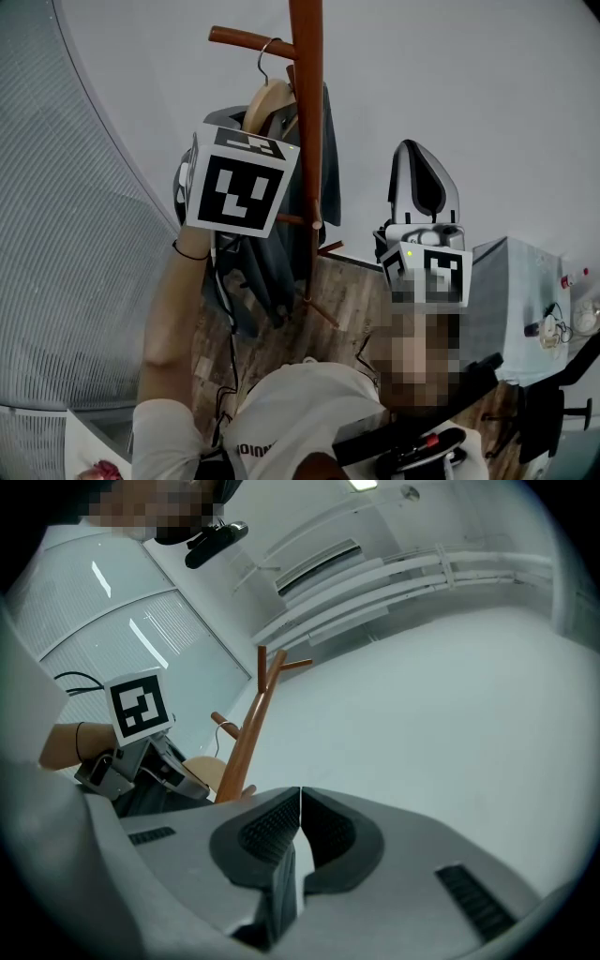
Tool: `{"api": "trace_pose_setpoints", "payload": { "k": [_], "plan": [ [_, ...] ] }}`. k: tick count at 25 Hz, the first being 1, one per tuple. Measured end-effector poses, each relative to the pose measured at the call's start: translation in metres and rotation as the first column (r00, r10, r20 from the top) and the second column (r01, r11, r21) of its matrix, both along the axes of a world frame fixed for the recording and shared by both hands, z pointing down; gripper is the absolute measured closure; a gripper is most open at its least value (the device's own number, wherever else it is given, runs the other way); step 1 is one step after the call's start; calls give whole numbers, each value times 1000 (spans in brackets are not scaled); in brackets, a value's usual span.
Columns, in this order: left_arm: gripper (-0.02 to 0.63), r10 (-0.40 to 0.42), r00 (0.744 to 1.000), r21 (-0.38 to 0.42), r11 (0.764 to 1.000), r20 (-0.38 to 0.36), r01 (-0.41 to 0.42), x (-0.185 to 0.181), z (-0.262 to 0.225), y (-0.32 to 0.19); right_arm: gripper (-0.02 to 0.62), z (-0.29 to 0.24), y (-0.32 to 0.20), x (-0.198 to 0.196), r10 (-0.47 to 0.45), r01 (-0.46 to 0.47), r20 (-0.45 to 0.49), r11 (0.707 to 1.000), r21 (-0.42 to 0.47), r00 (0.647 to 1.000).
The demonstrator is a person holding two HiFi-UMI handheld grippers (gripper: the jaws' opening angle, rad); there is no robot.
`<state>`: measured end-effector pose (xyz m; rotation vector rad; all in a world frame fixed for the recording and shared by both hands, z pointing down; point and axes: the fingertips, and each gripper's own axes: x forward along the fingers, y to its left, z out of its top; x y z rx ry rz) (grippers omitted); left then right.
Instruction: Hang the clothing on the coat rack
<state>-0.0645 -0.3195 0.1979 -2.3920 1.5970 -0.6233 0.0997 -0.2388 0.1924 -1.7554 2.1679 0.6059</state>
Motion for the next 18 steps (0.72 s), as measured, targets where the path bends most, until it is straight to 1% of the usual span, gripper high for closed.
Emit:
{"api": "trace_pose_setpoints", "payload": {
  "k": [6,18],
  "plan": [
    [541,-3,999,14,1000,45,2,-1,-1,0,574,0,0,0,0,0,7,1000,-2,1000],
    [532,7,996,28,1000,87,-10,-1,-7,2,574,-2,-2,-4,-2,2,12,1000,-4,1000]
  ]
}}
